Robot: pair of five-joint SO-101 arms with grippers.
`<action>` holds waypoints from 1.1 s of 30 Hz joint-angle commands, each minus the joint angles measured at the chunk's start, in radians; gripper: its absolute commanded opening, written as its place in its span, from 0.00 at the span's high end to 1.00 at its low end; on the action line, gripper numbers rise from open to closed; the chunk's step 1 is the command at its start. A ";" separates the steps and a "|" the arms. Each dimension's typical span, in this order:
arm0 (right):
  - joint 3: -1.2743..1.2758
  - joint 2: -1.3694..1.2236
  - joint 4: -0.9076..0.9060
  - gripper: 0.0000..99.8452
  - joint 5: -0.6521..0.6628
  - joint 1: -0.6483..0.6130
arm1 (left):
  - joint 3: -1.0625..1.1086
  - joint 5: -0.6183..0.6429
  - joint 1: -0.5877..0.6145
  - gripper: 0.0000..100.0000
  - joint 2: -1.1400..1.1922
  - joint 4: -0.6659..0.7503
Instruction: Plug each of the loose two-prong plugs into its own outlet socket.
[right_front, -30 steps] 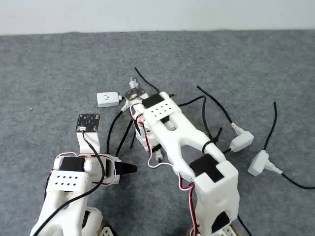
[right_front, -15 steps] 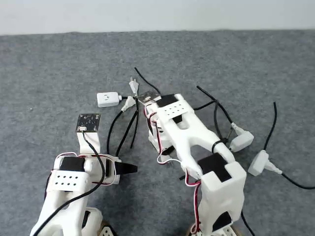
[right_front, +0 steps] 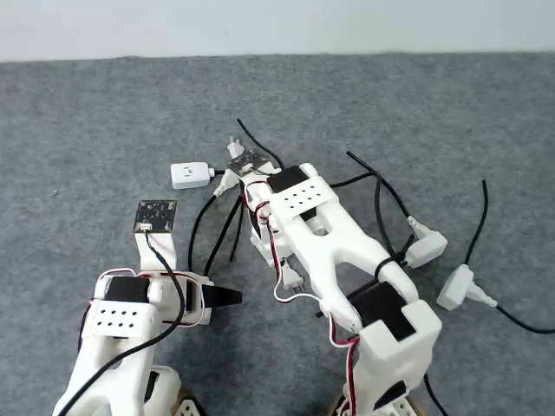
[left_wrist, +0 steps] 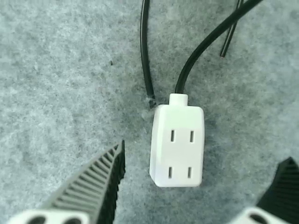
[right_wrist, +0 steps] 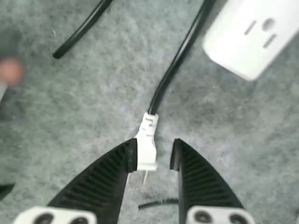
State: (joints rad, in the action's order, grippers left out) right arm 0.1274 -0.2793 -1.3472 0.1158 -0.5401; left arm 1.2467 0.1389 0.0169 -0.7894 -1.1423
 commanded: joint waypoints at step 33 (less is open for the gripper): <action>-0.147 0.153 -0.114 0.99 -0.063 -0.004 | -0.116 -0.077 0.124 0.89 0.012 0.021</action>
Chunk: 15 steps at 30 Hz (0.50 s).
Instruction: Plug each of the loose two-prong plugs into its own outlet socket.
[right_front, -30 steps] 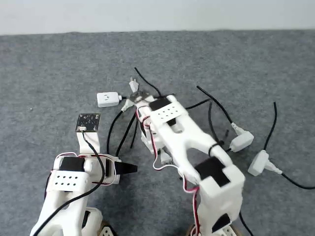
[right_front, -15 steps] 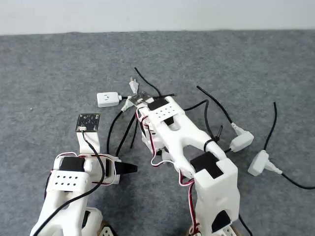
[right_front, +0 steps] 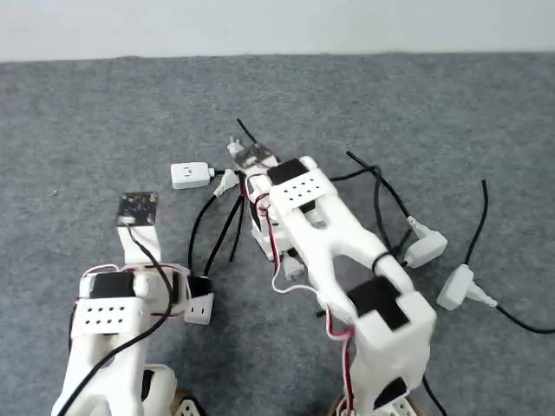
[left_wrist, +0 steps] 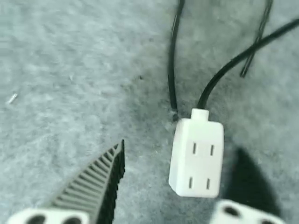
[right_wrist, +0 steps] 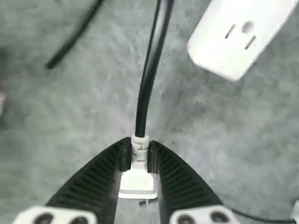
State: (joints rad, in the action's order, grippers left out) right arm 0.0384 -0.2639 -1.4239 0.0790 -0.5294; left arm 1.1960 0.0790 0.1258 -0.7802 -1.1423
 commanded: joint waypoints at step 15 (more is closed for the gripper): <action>-0.006 0.559 -0.054 0.99 -0.051 -0.243 | -0.219 -0.081 0.035 0.91 0.305 0.046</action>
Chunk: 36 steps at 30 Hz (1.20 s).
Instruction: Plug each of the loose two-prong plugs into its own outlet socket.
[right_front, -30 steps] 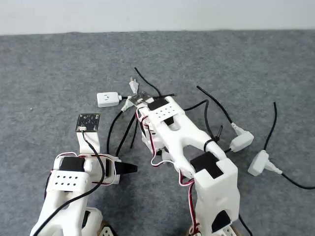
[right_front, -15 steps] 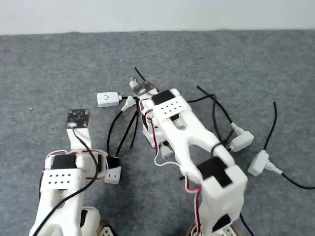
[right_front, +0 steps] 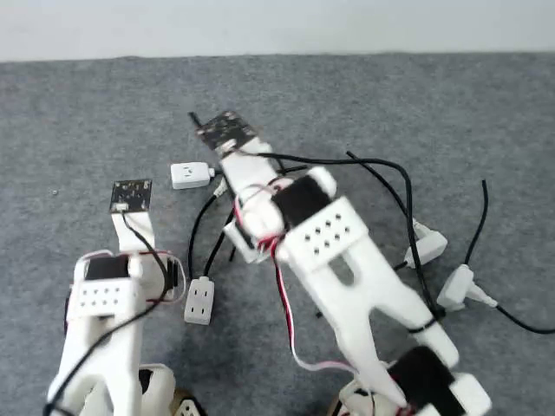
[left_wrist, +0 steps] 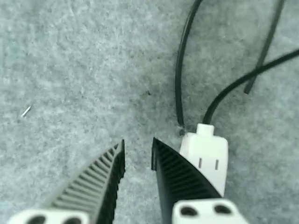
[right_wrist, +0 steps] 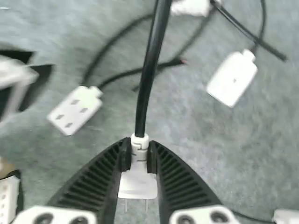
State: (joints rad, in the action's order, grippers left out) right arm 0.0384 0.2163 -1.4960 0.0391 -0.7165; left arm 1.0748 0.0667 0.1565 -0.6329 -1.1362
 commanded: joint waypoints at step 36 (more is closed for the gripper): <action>0.635 0.110 0.835 0.99 -0.371 -0.084 | 0.312 -0.120 -0.043 0.85 -0.763 -0.112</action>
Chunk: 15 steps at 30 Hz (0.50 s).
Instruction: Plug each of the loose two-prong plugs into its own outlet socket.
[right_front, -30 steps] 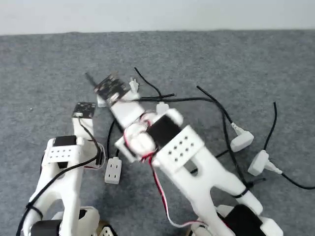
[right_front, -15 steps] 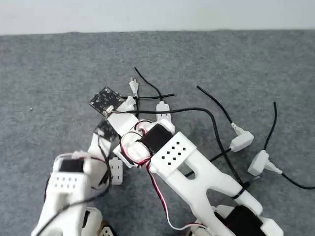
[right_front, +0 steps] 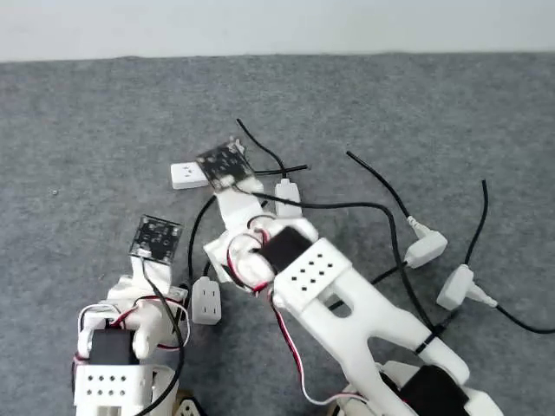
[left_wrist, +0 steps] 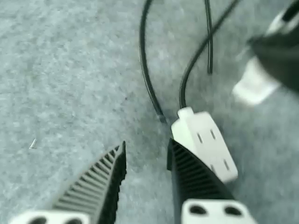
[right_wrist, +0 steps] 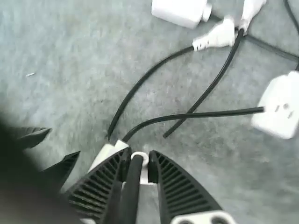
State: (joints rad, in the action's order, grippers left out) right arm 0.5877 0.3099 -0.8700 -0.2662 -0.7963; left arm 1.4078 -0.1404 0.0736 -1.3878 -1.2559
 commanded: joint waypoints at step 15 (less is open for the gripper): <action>0.110 0.140 0.128 0.99 -0.072 0.122 | -0.084 0.143 0.002 0.85 0.043 0.005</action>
State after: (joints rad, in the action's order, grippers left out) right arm 0.7365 0.3376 -0.6751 -0.3598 -0.7733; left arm 1.4001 -0.0115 0.1427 -1.3449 -1.2559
